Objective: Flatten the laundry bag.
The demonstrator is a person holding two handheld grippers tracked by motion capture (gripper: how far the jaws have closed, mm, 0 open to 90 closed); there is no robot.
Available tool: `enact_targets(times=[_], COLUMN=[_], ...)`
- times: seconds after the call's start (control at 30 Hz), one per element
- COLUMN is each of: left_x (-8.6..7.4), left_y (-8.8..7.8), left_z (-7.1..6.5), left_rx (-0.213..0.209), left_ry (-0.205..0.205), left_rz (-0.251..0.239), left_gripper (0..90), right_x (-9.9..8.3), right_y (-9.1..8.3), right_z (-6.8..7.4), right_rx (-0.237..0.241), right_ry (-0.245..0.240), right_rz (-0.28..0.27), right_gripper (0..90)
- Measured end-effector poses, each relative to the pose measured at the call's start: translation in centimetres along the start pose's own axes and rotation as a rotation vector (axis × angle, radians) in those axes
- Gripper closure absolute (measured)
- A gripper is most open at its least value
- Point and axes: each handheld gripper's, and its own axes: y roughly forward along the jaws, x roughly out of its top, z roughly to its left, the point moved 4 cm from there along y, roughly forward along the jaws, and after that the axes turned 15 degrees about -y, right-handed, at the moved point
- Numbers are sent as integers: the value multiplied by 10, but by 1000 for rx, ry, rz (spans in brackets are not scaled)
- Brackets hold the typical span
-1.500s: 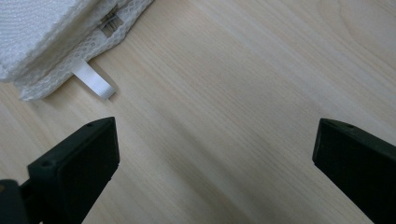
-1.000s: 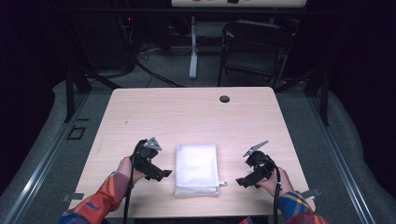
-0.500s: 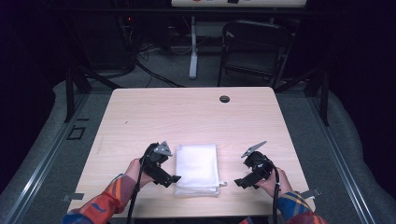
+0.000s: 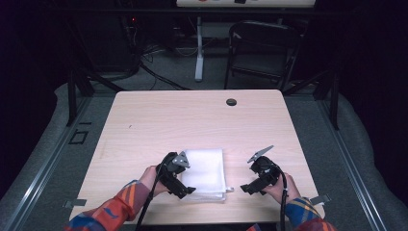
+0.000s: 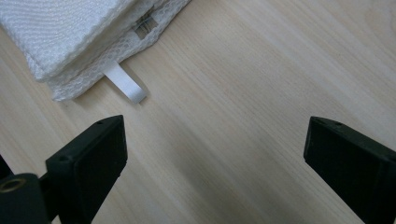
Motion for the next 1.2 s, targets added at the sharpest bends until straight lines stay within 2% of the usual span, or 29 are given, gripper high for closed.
enact_targets(times=[0.17, 0.23, 0.37, 0.67, 0.7, 0.87, 1.2], left_x=[-1, -3, -4, -7, -7, -8, -11], left_y=[6, 9, 11, 16, 16, 22, 36], left_z=[-4, -7, -10, -14, -14, -18, -19], left_rx=[-8, -12, -11, -1, -5, -19, 15], left_ry=[32, 46, 57, 101, 102, 117, 136], left_rz=[19, 33, 55, 64, 67, 79, 128], left_gripper=[153, 160, 261, 314, 325, 339, 406], right_x=[0, 0, 0, 1, 2, 1, 1], right_y=[0, 0, 0, 2, 3, 4, 5], right_z=[0, 0, 1, 3, 4, 4, 5], right_rx=[4, 6, 14, 20, 28, 37, 47], right_ry=[-2, -6, -7, -10, 7, -5, -17], right_rz=[-2, 3, 14, 11, -6, 7, 19], right_gripper=[56, 57, 62, 62, 62, 60, 59])
